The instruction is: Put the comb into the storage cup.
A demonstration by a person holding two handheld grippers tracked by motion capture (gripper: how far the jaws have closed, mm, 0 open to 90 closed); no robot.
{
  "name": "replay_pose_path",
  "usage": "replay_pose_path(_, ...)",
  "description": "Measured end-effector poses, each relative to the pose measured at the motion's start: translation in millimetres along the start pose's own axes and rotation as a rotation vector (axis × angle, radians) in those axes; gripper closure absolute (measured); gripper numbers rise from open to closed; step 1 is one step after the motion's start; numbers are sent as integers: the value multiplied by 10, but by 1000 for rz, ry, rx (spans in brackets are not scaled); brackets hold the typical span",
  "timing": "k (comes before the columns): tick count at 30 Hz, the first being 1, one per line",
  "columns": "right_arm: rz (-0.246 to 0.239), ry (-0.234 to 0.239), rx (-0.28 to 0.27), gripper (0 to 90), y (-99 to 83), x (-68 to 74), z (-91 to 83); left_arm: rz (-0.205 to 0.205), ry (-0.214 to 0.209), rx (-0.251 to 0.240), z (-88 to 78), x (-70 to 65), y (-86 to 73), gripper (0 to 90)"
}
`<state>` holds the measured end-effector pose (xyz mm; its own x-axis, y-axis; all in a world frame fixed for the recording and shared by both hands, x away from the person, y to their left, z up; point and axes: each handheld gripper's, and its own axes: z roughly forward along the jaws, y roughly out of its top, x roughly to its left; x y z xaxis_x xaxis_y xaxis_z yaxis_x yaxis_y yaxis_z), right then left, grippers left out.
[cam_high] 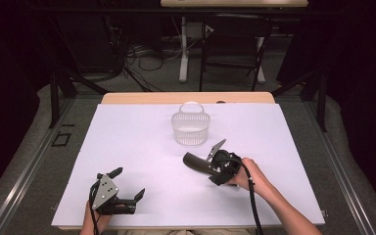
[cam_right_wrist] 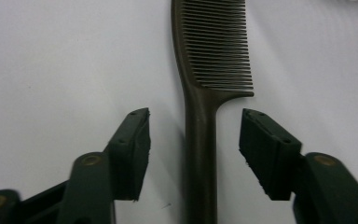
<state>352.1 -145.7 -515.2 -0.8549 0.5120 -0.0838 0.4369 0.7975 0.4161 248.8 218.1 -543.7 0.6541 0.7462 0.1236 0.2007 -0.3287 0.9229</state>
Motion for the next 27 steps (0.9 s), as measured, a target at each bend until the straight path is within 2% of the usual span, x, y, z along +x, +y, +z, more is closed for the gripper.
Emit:
replay_pose_path(2, 9, -1, 4, 492, 12, -2, 8, -1, 2, 1, -1, 1, -1, 2)
replay_pose_path(5, 25, -2, 25, 517, 31, -10, 25, -2, -1, 2, 1, -1, -1, 2)
replay_pose_path(11, 24, 10, 80, 591, 65, -23, 78, 0, -4, 2, 1, -1, 0, 2)
replay_pose_path(27, 54, 34, 129, 675, 88, -98, 214, 6, -11, 1, 3, -7, 4, 1)
